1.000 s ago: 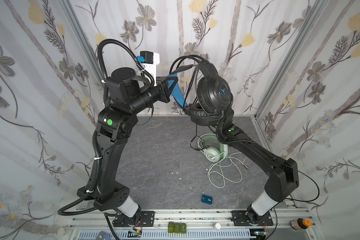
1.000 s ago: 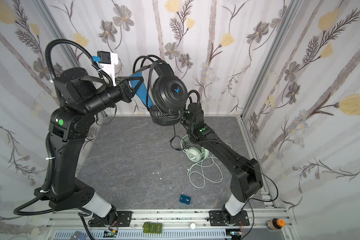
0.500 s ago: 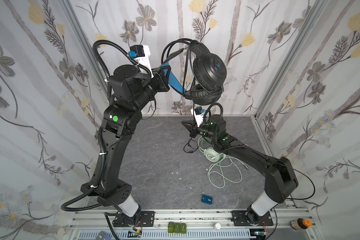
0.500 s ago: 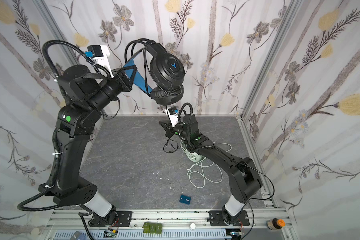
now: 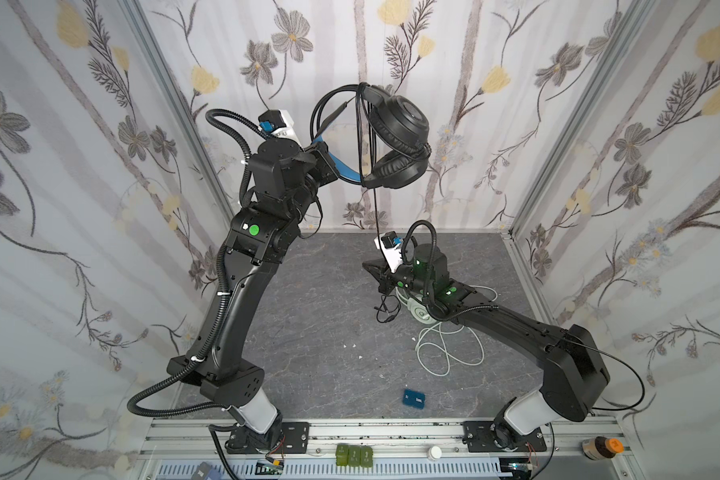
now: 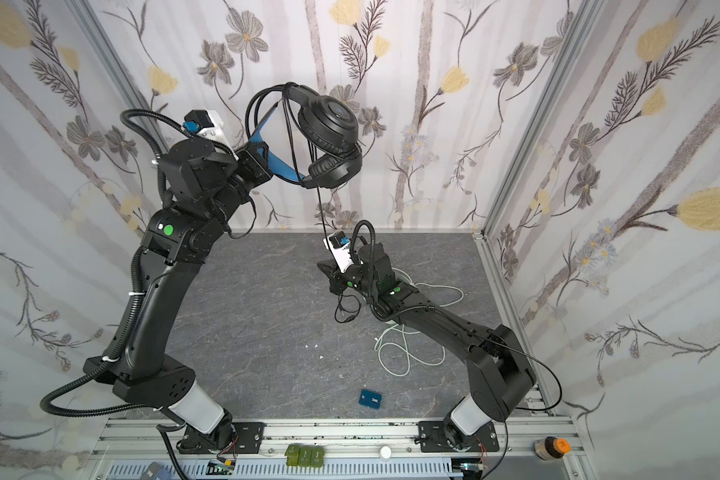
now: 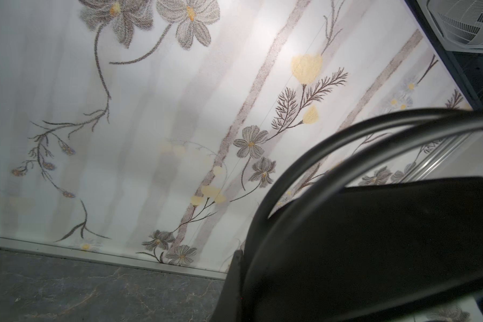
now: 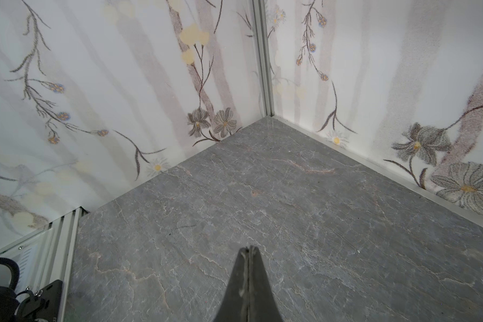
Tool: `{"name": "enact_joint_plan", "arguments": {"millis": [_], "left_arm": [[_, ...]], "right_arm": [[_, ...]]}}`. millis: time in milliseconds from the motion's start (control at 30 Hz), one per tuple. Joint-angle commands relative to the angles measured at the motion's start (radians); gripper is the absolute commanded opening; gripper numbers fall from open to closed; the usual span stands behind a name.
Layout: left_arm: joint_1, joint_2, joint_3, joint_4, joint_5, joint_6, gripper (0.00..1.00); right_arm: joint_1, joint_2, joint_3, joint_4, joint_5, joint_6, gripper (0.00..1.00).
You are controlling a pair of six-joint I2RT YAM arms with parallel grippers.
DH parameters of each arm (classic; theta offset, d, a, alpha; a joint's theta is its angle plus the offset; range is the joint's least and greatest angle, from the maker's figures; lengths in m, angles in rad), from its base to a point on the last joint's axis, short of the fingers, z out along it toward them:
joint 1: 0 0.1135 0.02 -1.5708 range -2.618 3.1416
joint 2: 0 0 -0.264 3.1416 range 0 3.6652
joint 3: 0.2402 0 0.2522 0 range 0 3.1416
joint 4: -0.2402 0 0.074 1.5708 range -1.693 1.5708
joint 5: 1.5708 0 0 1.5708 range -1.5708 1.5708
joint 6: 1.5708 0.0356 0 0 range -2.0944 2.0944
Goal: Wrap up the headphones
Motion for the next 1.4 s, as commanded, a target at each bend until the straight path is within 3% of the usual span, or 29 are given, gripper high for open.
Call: {"name": "enact_joint_plan", "arguments": {"millis": [0, 333, 633, 767, 967, 1200, 1367], "left_arm": [[0.000, 0.010, -0.007, 0.087, -0.140, -0.056, 0.00], [0.002, 0.054, -0.087, 0.011, -0.308, 0.037, 0.00], [-0.007, 0.006, -0.343, 0.076, -0.423, 0.287, 0.00], [-0.020, -0.050, -0.478, 0.109, -0.411, 0.402, 0.00], [-0.036, -0.136, -0.614, 0.055, -0.256, 0.553, 0.00], [-0.047, -0.199, -0.651, -0.123, -0.105, 0.660, 0.00], [-0.047, -0.229, -0.630, -0.240, -0.047, 0.693, 0.00]], "right_arm": [[0.029, -0.025, 0.001, -0.096, 0.078, -0.085, 0.00], [0.175, -0.104, 0.046, -0.269, 0.226, -0.225, 0.00], [0.215, -0.165, 0.211, -0.426, 0.341, -0.304, 0.00], [0.215, -0.169, 0.288, -0.478, 0.403, -0.345, 0.00], [0.215, -0.131, 0.399, -0.573, 0.558, -0.484, 0.00], [0.207, -0.078, 0.443, -0.584, 0.738, -0.637, 0.01], [0.194, -0.057, 0.467, -0.578, 0.794, -0.683, 0.03]]}}
